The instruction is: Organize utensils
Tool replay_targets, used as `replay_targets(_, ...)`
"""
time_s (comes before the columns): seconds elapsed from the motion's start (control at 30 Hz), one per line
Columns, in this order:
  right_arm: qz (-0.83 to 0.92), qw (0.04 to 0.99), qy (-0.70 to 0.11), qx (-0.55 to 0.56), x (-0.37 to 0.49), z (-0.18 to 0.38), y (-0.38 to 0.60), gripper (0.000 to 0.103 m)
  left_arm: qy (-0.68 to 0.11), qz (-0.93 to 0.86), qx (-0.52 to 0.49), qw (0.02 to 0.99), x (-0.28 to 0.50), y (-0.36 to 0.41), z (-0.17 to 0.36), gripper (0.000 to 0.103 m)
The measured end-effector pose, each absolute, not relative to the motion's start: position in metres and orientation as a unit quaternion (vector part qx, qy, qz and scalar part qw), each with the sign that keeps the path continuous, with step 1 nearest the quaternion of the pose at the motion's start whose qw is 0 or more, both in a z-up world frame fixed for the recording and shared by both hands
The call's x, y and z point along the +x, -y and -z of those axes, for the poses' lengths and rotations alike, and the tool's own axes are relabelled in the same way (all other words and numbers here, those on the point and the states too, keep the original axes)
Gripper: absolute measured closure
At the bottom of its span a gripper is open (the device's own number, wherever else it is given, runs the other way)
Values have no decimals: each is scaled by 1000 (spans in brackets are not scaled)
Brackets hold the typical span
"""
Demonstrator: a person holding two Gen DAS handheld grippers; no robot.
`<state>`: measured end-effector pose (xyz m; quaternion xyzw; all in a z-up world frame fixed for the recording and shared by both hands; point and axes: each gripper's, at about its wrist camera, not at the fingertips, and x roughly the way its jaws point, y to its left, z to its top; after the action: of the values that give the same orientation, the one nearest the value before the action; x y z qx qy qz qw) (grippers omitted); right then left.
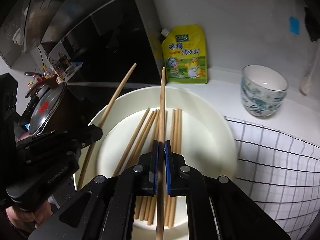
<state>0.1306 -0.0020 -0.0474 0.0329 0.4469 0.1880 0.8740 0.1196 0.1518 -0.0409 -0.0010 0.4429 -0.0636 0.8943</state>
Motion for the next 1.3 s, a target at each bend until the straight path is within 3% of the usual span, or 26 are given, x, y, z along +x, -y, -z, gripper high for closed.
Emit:
replay_targets(0.83, -160, 841, -514, 54, 149, 95, -9, 97, -489, 55, -2, 870, 138, -161, 81, 95)
replay_targets(0.9, -161, 842, -512, 55, 148, 94, -8, 88, -493, 54, -8, 868, 138, -163, 81, 95)
replay_targets(0.97, -157, 847, -505, 53, 145, 89, -6, 81, -493, 50, -13, 869, 136, -166, 79, 87)
replay_targets(1.13, -155, 853, -495, 54, 137, 79, -2, 81, -483, 39, -18, 875, 127, -172, 71, 57)
replay_targets(1.3, -152, 859, -485, 58, 127, 69, 4, 78, -480, 22, -24, 877, 116, -180, 64, 45)
